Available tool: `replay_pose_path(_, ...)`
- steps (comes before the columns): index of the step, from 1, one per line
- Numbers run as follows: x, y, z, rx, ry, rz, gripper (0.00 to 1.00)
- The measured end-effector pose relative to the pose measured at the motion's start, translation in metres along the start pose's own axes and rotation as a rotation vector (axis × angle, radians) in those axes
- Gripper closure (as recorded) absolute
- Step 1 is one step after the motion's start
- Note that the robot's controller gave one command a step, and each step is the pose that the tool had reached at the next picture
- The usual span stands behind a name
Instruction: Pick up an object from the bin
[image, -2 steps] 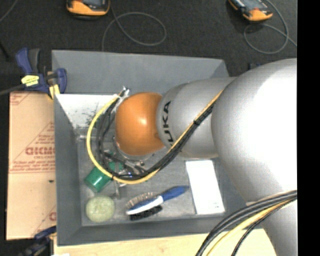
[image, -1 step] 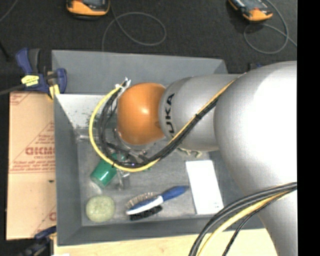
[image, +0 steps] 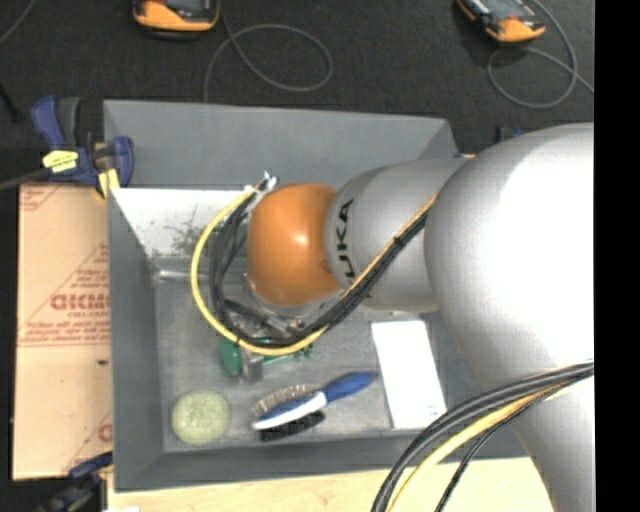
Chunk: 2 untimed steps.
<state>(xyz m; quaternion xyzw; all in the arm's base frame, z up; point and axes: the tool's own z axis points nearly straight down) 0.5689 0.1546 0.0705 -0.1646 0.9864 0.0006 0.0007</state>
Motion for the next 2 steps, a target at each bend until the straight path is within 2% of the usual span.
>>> replay_pose_path(1, -0.0004, -0.0001, -0.0001, 0.0, -0.001, 0.001, 1.0)
replay_pose_path(2, 0.006, 0.0009, -0.0059, -0.001, 0.006, 0.0, 1.0)
